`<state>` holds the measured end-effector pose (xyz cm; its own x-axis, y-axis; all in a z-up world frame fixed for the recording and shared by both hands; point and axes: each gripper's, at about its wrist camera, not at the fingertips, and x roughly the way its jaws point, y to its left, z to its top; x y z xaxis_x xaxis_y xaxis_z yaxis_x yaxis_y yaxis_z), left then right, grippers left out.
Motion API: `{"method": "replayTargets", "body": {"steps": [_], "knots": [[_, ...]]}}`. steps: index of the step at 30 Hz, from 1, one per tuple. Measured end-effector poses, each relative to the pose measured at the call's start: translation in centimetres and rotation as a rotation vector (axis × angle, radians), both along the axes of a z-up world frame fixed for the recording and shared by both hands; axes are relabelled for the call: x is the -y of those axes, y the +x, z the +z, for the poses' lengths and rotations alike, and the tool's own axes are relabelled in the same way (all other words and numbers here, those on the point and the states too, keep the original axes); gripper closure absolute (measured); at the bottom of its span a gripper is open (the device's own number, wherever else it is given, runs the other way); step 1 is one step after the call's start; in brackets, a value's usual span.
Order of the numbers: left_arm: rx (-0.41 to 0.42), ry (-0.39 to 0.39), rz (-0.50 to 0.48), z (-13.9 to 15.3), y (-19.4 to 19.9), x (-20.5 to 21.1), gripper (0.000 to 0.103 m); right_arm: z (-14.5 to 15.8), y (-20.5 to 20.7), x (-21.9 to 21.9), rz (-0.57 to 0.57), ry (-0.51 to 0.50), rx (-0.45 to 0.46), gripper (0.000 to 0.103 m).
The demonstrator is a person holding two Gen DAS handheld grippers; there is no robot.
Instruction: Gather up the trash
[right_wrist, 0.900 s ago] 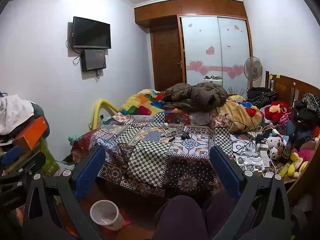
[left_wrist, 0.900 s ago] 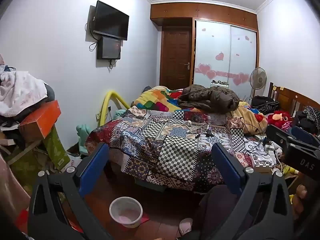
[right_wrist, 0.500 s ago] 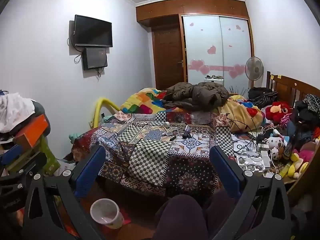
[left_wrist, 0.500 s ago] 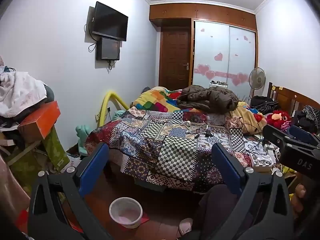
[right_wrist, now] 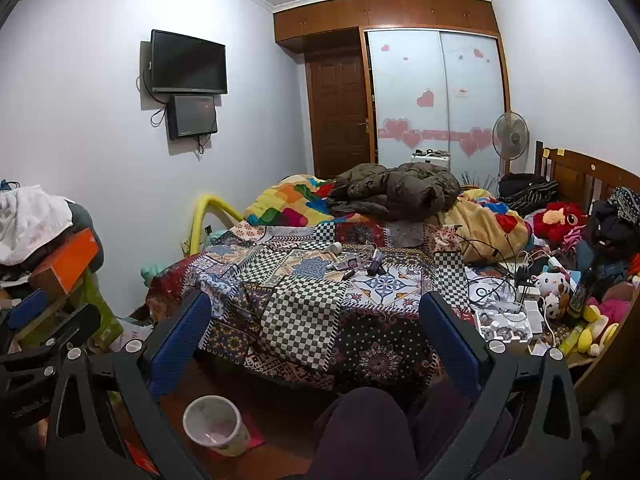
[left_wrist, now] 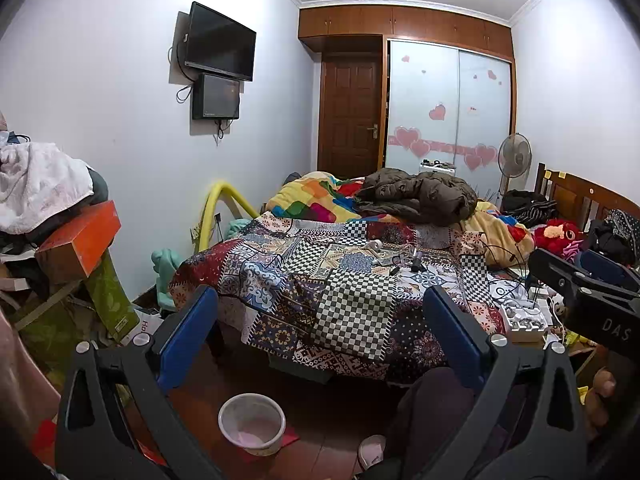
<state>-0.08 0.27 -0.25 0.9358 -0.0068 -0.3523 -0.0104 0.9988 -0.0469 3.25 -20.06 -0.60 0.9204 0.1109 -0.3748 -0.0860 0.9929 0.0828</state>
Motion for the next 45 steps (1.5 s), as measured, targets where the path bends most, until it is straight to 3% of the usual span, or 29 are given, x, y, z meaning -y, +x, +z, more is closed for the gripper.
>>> {"method": "replayTargets", "body": {"steps": [45], "knots": [[-0.003, -0.017, 0.01, -0.54, -0.17, -0.12, 0.0, -0.27, -0.39, -0.65, 0.013, -0.002, -0.006, 0.0]]}}
